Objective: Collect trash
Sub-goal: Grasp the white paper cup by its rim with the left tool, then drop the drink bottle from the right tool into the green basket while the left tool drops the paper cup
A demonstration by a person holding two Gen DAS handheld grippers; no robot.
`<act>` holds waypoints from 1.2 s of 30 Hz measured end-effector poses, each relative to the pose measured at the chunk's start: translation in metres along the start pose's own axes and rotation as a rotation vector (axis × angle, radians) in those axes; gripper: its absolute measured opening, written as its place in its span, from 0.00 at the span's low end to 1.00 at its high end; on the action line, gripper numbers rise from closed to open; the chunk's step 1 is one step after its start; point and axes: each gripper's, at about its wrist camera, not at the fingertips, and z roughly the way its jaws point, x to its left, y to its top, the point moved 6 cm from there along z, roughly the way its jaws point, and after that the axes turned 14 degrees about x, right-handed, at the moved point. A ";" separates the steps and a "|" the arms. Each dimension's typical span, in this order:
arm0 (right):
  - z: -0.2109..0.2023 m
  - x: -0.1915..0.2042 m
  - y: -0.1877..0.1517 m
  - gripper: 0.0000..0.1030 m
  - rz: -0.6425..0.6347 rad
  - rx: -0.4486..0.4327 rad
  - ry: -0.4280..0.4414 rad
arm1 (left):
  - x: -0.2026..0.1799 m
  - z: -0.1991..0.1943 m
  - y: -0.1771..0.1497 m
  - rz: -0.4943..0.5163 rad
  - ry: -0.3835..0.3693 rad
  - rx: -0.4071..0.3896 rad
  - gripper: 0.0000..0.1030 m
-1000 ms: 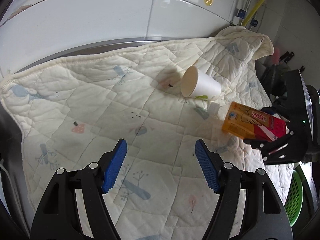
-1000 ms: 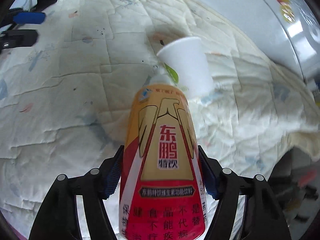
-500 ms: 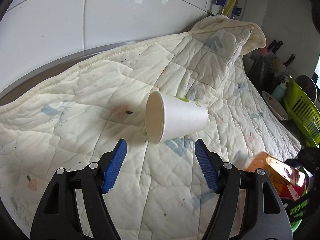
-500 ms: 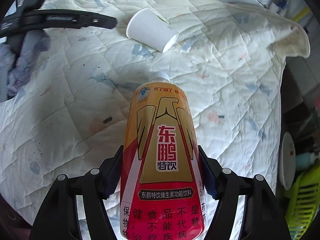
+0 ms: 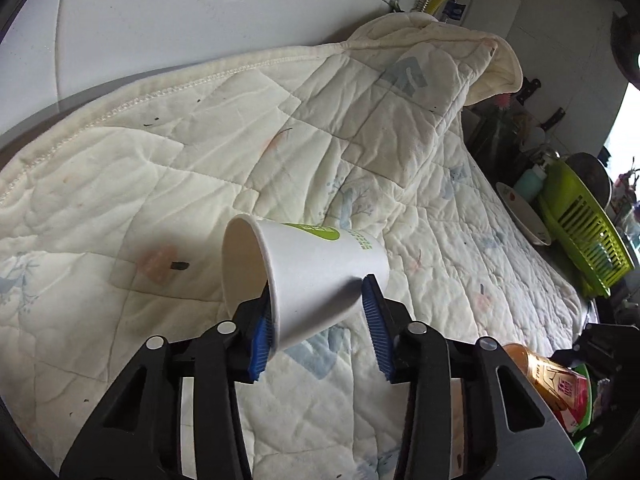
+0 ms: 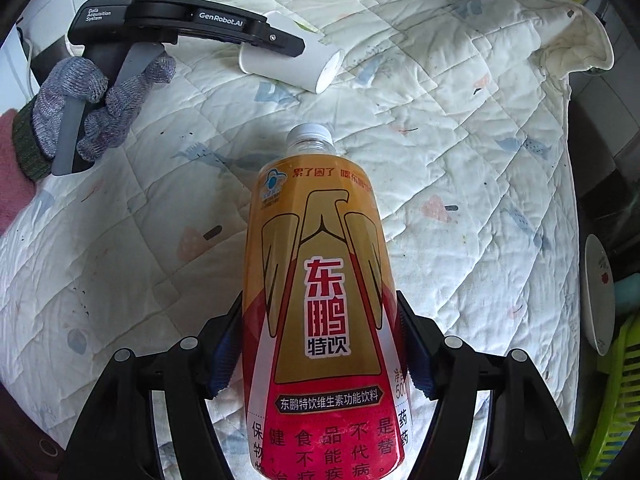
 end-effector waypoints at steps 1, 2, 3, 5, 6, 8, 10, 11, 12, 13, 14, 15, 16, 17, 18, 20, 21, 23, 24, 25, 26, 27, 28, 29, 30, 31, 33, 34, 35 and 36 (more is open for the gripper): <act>0.000 0.000 0.001 0.64 0.000 0.000 0.003 | -0.002 0.000 0.000 0.009 -0.003 -0.003 0.30; 0.001 0.000 0.002 0.64 -0.002 0.001 0.003 | -0.006 0.000 -0.001 0.020 -0.011 -0.003 0.23; 0.001 0.000 0.004 0.64 -0.002 -0.004 -0.003 | -0.009 -0.001 -0.003 0.031 -0.020 -0.003 0.21; 0.003 0.001 0.008 0.65 -0.001 -0.008 -0.004 | -0.016 -0.004 -0.007 0.050 -0.020 -0.012 0.06; 0.004 0.002 0.010 0.66 0.001 -0.011 -0.004 | -0.018 -0.006 -0.009 0.052 -0.015 -0.015 0.04; 0.006 0.003 0.014 0.66 0.009 -0.017 0.002 | -0.019 -0.011 -0.014 0.045 -0.003 -0.022 0.01; 0.008 0.003 0.015 0.65 0.025 -0.024 0.009 | -0.021 -0.018 -0.020 0.043 0.013 -0.030 0.01; 0.007 0.003 0.016 0.64 0.031 -0.031 0.004 | -0.024 -0.022 -0.024 0.050 0.025 -0.039 0.01; 0.006 0.003 0.015 0.63 0.040 -0.043 0.005 | -0.026 -0.027 -0.028 0.055 0.035 -0.046 0.01; 0.004 0.004 0.014 0.63 0.053 -0.049 0.021 | -0.028 -0.031 -0.031 0.055 0.041 -0.048 0.01; 0.002 0.004 0.012 0.63 0.062 -0.055 0.032 | -0.030 -0.037 -0.034 0.053 0.038 -0.052 0.01; 0.000 0.006 0.010 0.63 0.071 -0.064 0.036 | -0.032 -0.042 -0.038 0.051 0.032 -0.060 0.01; -0.004 0.008 0.008 0.63 0.079 -0.074 0.040 | -0.035 -0.047 -0.042 0.050 0.029 -0.065 0.01; -0.008 0.010 0.005 0.63 0.086 -0.081 0.042 | -0.039 -0.053 -0.046 0.052 0.023 -0.068 0.01; -0.012 0.012 0.001 0.63 0.096 -0.092 0.045 | -0.043 -0.058 -0.051 0.055 0.017 -0.073 0.01; -0.022 0.015 -0.008 0.63 0.119 -0.114 0.059 | -0.053 -0.069 -0.060 0.059 0.012 -0.081 0.01; -0.027 0.015 -0.013 0.63 0.130 -0.123 0.056 | -0.058 -0.073 -0.065 0.062 0.003 -0.084 0.01; -0.038 0.014 -0.026 0.63 0.165 -0.144 0.061 | -0.072 -0.085 -0.075 0.079 -0.015 -0.096 0.01; -0.044 0.013 -0.035 0.63 0.188 -0.153 0.062 | -0.080 -0.090 -0.080 0.091 -0.015 -0.103 0.01; -0.049 0.011 -0.044 0.63 0.207 -0.161 0.056 | -0.088 -0.095 -0.083 0.103 -0.020 -0.110 0.01; -0.055 0.009 -0.054 0.63 0.225 -0.170 0.053 | -0.098 -0.101 -0.089 0.118 -0.038 -0.118 0.01; -0.060 0.005 -0.065 0.63 0.246 -0.176 0.050 | -0.107 -0.105 -0.093 0.131 -0.046 -0.125 0.01; -0.066 0.001 -0.079 0.63 0.272 -0.178 0.034 | -0.117 -0.110 -0.097 0.145 -0.050 -0.132 0.01; -0.070 -0.004 -0.092 0.63 0.293 -0.179 0.021 | -0.128 -0.114 -0.102 0.160 -0.063 -0.136 0.01; -0.074 -0.010 -0.106 0.63 0.320 -0.179 0.012 | -0.138 -0.117 -0.107 0.173 -0.079 -0.140 0.01; -0.077 -0.016 -0.121 0.63 0.353 -0.177 0.002 | -0.148 -0.120 -0.112 0.186 -0.088 -0.144 0.01; -0.082 -0.029 -0.153 0.63 0.411 -0.167 -0.024 | -0.169 -0.123 -0.120 0.209 -0.112 -0.149 0.01; -0.084 -0.036 -0.169 0.63 0.440 -0.163 -0.039 | -0.180 -0.124 -0.124 0.220 -0.129 -0.151 0.01; -0.084 -0.041 -0.186 0.63 0.468 -0.157 -0.057 | -0.191 -0.125 -0.128 0.231 -0.147 -0.154 0.01; -0.084 -0.048 -0.202 0.63 0.496 -0.149 -0.071 | -0.204 -0.126 -0.133 0.246 -0.165 -0.156 0.01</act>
